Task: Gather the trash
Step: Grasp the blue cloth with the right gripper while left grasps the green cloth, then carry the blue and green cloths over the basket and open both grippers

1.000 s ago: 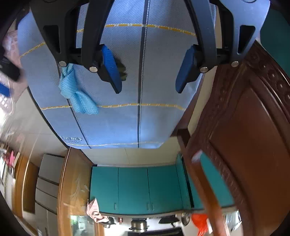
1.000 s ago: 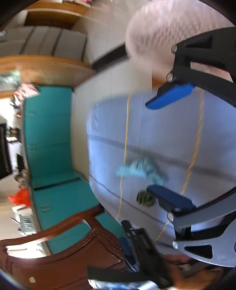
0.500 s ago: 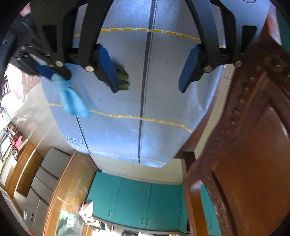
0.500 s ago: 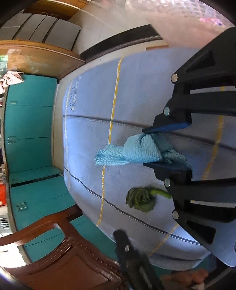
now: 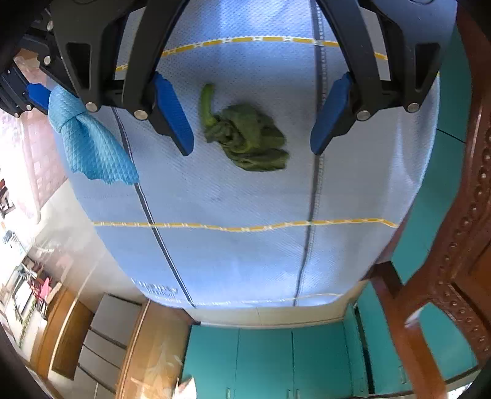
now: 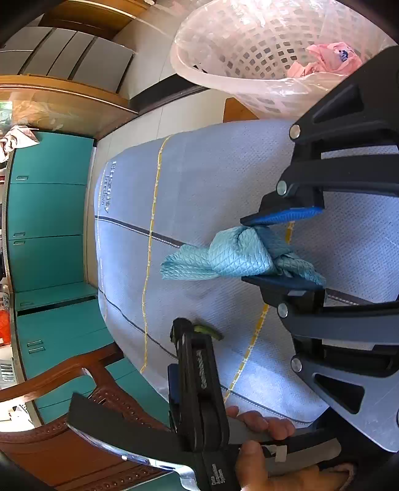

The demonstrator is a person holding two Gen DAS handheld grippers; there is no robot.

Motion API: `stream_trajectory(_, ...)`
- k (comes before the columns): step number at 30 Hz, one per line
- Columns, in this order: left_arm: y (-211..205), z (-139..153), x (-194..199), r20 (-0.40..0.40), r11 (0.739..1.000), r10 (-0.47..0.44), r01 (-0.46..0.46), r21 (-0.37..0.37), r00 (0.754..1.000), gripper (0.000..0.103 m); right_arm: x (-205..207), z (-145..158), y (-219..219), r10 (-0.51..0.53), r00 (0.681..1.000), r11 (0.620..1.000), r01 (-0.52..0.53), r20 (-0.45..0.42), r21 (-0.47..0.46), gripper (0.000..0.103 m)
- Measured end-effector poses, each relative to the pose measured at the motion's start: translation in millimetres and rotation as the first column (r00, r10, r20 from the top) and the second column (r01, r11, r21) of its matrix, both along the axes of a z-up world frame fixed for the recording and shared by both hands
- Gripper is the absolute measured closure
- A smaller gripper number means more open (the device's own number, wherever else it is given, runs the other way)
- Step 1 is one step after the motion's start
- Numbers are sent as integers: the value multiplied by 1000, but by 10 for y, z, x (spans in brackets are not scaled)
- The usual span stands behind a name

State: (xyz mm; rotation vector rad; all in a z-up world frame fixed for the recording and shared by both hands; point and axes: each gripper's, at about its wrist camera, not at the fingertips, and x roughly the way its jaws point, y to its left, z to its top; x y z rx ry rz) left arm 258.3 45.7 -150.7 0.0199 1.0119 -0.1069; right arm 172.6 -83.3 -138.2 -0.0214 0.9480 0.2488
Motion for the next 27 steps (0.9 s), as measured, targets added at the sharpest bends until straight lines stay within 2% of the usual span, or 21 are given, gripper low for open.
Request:
stream_trajectory(3, -93, -55, 12, 0, 998, -22, 22, 59, 1000, 28, 0, -28, 10, -9, 1000, 1000, 9, 2, -8, 70)
stream_trajectory(5, -147, -83, 3, -4, 996, -44, 44, 83, 999, 39, 10, -39, 26, -12, 1000, 1000, 12, 6, -8, 67)
stream_trajectory(7, -154, -89, -3, 1, 996, -54, 54, 76, 999, 46, 16, -35, 19, -18, 1000, 1000, 18, 10, -11, 58)
stream_trajectory(10, -164, -82, -23, 4, 996, -65, 64, 63, 998, 58, 29, -28, 4, -24, 1000, 1000, 24, 15, -11, 51)
stream_trajectory(11, -167, -77, -32, 5, 996, -71, 70, 62, 997, 64, 39, -27, 8, -26, 999, 1000, 27, 18, -15, 50)
stream_trajectory(14, -176, -67, -52, 7, 994, -83, 82, 67, 997, 76, 57, -29, 4, -28, 999, 999, 28, 19, -18, 48)
stream_trajectory(19, -145, -14, -132, 22, 995, -92, 91, 50, 996, 83, 90, -71, 23, -30, 999, 999, 30, 14, -31, 44)
stream_trajectory(27, -48, 178, -267, 107, 996, -87, 88, 3, 990, 84, 147, -238, 129, -18, 1000, 997, 18, -5, -72, 45)
